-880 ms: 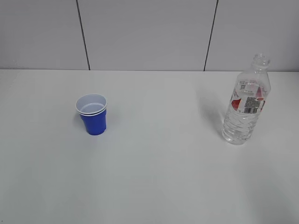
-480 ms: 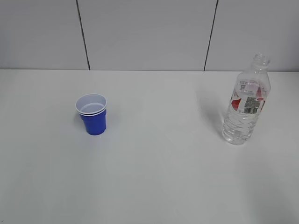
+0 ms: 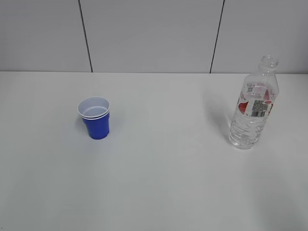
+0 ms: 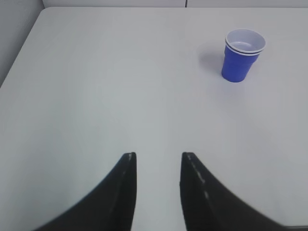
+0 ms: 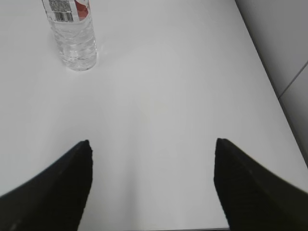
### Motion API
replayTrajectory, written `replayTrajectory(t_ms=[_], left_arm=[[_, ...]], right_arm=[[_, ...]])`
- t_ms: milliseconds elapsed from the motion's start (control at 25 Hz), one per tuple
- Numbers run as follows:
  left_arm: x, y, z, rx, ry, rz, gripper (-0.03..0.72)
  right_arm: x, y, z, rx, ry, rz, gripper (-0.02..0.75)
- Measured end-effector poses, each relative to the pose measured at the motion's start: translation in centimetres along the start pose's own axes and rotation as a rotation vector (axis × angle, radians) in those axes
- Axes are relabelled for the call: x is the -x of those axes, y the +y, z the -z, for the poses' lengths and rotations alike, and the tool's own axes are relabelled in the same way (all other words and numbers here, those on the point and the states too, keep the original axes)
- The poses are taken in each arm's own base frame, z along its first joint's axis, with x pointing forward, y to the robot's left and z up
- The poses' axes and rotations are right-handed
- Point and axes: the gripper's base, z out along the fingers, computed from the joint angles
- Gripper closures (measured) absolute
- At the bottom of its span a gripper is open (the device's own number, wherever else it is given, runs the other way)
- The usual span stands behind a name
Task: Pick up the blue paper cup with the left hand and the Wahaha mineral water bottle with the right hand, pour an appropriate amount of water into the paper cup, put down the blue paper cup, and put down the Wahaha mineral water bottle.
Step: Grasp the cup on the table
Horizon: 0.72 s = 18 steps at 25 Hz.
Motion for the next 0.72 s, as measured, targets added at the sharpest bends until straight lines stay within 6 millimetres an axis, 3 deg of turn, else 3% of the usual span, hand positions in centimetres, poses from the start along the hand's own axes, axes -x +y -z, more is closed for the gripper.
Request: replayTrajectory(t_ms=[440,720], left_arm=[[0.5,-0.6,0.3,-0.064,-0.046,-0.045,0.407],[3.2,-1.0,1.0,-0.104,-0.339,-0.053,0.344]], right_arm=[[0.0,0.0,0.0,0.000,0.000,0.000,0.150],[0.0,0.0,0.0,0.000,0.000,0.000,0.150]])
